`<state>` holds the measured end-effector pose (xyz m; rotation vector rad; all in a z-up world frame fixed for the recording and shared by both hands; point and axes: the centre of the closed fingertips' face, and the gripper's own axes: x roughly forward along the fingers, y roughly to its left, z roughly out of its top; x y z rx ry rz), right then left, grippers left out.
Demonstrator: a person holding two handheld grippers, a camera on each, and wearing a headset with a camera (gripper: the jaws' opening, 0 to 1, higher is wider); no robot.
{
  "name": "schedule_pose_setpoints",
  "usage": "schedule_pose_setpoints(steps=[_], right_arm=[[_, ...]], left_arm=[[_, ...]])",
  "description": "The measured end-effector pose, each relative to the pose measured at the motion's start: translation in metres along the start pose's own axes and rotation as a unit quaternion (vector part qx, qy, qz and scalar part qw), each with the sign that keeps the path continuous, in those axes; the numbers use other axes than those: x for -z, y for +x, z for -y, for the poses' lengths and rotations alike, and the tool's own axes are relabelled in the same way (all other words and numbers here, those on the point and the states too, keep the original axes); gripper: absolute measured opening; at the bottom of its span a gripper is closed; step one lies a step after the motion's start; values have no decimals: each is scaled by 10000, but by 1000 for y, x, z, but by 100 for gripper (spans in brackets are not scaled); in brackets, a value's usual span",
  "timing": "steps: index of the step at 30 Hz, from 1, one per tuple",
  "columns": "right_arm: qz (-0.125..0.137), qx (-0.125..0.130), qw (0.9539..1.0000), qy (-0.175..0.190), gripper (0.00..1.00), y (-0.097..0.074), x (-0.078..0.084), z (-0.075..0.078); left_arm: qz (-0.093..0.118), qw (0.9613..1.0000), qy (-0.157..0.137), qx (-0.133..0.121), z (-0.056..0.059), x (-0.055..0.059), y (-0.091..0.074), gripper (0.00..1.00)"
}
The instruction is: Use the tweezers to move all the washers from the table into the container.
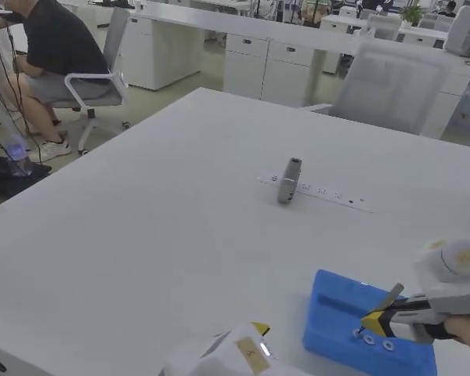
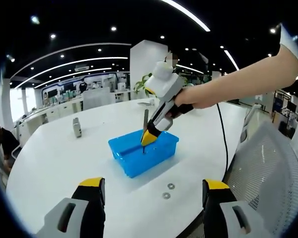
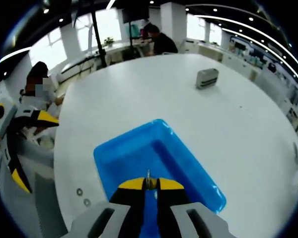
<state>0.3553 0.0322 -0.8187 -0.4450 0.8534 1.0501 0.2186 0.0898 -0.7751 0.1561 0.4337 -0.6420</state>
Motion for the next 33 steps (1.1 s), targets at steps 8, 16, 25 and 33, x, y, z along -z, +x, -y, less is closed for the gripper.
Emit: schedule_pose_setpoints(steps=[8, 16, 25, 33], right_arm=[[-138, -15, 9999, -44, 5, 11, 2, 13], [-61, 147, 9999, -44, 5, 1, -2, 15], [233, 324, 9991, -157, 5, -25, -15, 10], [536, 56, 9981, -309, 5, -45, -19, -20]], left_arm=[[-39, 10000, -9, -26, 0, 1, -1, 81], [-54, 10000, -5, -32, 0, 1, -1, 81], [-48, 10000, 2, -27, 0, 1, -1, 81], [-48, 10000, 7, -2, 1, 1, 0, 80]])
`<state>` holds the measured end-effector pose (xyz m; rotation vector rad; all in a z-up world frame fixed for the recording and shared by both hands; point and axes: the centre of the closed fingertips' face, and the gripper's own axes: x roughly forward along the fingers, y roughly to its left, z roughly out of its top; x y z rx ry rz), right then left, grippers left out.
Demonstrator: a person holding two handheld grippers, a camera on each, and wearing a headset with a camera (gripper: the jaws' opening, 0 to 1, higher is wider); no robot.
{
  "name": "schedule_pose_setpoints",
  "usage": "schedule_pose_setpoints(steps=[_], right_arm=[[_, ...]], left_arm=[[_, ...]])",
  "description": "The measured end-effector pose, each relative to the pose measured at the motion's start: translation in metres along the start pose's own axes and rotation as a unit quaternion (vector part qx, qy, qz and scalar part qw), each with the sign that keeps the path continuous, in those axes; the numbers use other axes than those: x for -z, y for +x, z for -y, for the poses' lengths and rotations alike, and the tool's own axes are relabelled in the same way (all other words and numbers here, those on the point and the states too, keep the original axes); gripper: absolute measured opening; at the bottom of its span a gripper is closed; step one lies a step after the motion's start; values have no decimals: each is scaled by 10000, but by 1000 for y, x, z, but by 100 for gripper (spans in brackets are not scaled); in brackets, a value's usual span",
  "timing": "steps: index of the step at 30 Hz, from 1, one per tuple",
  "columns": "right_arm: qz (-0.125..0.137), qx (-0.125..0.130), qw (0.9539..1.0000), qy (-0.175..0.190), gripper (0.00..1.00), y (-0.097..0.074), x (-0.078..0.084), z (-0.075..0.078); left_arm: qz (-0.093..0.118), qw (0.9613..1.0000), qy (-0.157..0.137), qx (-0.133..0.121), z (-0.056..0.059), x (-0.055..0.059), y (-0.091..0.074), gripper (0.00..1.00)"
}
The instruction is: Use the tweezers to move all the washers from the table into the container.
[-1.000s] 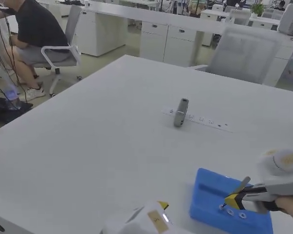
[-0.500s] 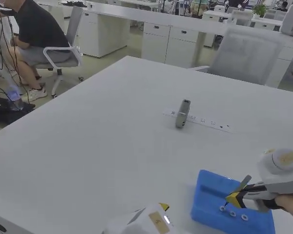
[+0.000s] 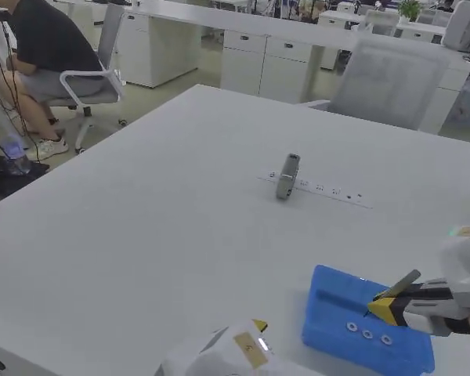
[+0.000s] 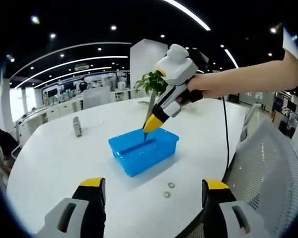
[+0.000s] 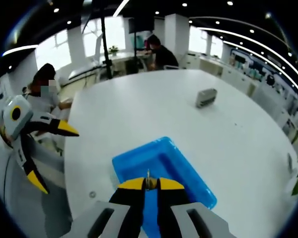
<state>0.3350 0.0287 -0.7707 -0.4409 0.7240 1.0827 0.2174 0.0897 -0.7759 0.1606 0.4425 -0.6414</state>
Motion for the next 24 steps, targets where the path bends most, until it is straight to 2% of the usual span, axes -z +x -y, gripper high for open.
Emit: schedule_pose_setpoints(steps=[2, 7, 9, 13, 19, 22, 24], right_arm=[[56, -60, 10000, -23, 5, -2, -2, -6], [90, -537, 9985, -66, 5, -3, -1, -32], [17, -843, 9964, -98, 5, -2, 3, -47], [-228, -1168, 9926, -232, 5, 7, 18, -63], [-553, -1432, 9880, -152, 5, 23, 42, -79], [-713, -1469, 9864, -183, 5, 26, 52, -84], [-796, -1471, 9857, -210, 5, 30, 60, -81]], left_arm=[[-16, 10000, 9, 11, 0, 1, 0, 80], [-23, 10000, -5, 11, 0, 1, 0, 80], [-33, 10000, -1, 9, 0, 1, 0, 80], [-56, 10000, -6, 21, 1, 2, 1, 80], [-69, 10000, 9, 36, 1, 2, 0, 80], [-75, 10000, 2, 25, 1, 2, 0, 80], [-81, 10000, 9, 26, 1, 3, 0, 80]])
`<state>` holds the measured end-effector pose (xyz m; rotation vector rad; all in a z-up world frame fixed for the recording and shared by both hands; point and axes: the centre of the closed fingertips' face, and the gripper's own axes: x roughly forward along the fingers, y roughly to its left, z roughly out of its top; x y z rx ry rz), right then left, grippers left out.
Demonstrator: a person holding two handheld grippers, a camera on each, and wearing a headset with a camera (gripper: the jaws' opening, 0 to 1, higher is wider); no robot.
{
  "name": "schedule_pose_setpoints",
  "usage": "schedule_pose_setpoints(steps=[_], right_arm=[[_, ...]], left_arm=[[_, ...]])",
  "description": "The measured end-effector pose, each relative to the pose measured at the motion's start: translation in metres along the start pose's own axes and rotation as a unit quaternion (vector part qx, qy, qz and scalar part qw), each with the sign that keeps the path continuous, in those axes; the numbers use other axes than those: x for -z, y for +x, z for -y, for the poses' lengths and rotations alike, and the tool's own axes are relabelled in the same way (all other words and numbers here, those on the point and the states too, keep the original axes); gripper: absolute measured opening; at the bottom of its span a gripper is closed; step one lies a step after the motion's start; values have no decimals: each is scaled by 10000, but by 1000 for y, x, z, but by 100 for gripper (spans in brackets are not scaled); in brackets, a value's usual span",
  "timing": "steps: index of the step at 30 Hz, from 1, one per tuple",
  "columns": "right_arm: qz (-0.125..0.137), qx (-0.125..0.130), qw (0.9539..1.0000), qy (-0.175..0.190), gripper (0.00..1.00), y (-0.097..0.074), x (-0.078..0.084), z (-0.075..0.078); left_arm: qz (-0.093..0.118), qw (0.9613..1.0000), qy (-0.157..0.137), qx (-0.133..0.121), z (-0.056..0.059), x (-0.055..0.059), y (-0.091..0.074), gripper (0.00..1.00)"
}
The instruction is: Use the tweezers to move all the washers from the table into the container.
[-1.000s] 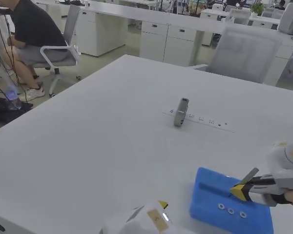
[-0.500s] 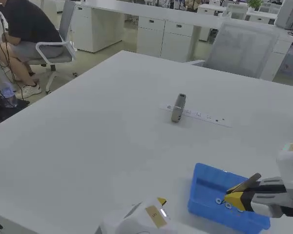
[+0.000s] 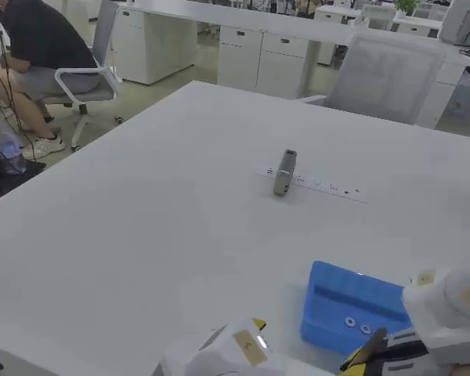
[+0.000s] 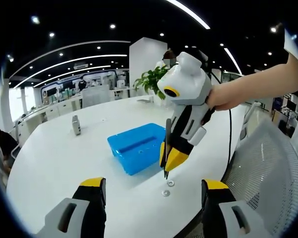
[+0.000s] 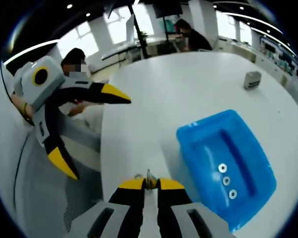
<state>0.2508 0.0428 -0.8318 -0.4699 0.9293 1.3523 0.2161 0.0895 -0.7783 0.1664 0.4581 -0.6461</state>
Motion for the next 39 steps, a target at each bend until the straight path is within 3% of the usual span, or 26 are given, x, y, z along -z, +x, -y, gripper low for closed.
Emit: schedule_pose_setpoints(steps=[13, 25, 28, 33, 39], right_arm=[[-138, -5, 9999, 50, 6, 3, 8, -5], [-186, 162, 9995, -214, 6, 4, 7, -9], [-229, 264, 9985, -423, 5, 4, 8, -9], [-351, 508, 9925, -1053, 5, 7, 9, -10], [-445, 673, 9874, -1358, 5, 9, 16, -12]], left_arm=[[-3, 10000, 14, -12, 0, 0, 0, 79], [-18, 10000, 42, 1, 0, 0, 0, 79], [-23, 10000, 52, 1, 0, 1, 0, 79], [-35, 10000, 65, 4, 1, 1, 0, 79], [-59, 9999, 89, 31, 2, 2, 0, 79]])
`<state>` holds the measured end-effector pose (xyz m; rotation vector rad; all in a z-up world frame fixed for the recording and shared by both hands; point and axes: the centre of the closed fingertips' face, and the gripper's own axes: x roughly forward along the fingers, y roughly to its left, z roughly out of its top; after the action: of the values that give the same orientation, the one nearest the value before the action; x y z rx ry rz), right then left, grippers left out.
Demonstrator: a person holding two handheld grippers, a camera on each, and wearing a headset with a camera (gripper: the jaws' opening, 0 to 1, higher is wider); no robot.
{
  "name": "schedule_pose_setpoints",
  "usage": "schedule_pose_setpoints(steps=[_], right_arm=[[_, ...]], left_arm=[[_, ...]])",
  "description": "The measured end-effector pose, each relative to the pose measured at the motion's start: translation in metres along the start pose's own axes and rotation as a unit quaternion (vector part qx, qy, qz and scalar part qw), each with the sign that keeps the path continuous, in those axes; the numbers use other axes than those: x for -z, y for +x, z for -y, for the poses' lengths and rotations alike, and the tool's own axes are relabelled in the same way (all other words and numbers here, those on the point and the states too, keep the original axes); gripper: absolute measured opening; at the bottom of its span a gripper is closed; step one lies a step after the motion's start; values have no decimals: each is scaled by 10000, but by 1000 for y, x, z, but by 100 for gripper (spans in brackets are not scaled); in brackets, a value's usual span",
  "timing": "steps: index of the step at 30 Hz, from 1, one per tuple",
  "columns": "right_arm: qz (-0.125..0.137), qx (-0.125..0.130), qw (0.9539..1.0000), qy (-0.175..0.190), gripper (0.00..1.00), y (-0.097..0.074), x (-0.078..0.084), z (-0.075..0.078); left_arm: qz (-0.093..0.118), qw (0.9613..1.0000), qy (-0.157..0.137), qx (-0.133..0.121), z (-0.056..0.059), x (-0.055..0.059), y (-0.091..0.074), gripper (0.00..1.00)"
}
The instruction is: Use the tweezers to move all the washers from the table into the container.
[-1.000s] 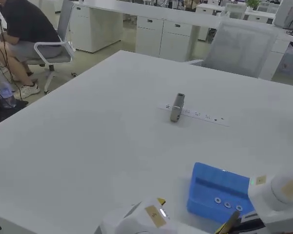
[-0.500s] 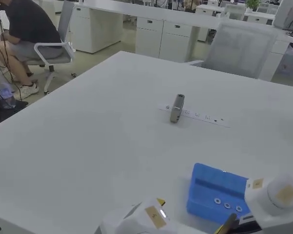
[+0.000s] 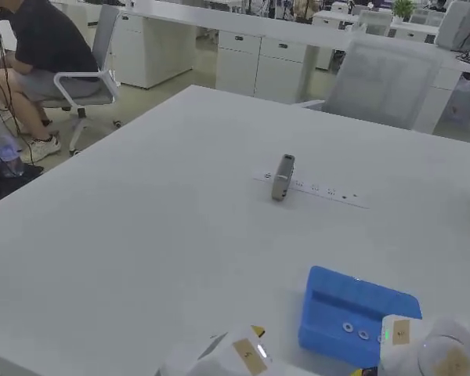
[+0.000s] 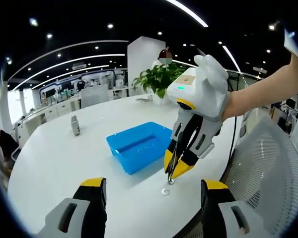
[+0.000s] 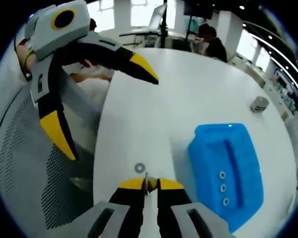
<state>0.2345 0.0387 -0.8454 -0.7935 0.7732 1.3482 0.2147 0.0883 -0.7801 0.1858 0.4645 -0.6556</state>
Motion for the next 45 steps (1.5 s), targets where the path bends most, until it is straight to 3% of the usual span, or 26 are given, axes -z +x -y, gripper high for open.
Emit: schedule_pose_setpoints(steps=[11, 18, 23, 31, 36, 42, 45], right_arm=[[110, 245, 9990, -350, 5, -12, -1, -4], [104, 452, 9970, -616, 5, -31, -10, 7], [220, 598, 9962, -588, 5, -43, -20, 23], [588, 823, 9948, -110, 5, -54, -38, 56], [871, 872, 9915, 426, 5, -55, -50, 79], [825, 758, 9889, 975, 5, -36, -45, 105], [752, 675, 9866, 1284, 5, -29, -40, 108]], left_arm=[[-34, 10000, 24, 27, 1, 1, 0, 78], [-13, 10000, 16, 12, 0, 1, 0, 78], [2, 10000, 3, -16, -1, 0, -1, 78], [20, 10000, -21, -40, -2, 0, -1, 78], [22, 10000, -23, -48, -2, 0, -1, 78], [2, 10000, -16, -40, -2, 0, -1, 78], [-9, 10000, -39, -52, -3, 1, 0, 78]])
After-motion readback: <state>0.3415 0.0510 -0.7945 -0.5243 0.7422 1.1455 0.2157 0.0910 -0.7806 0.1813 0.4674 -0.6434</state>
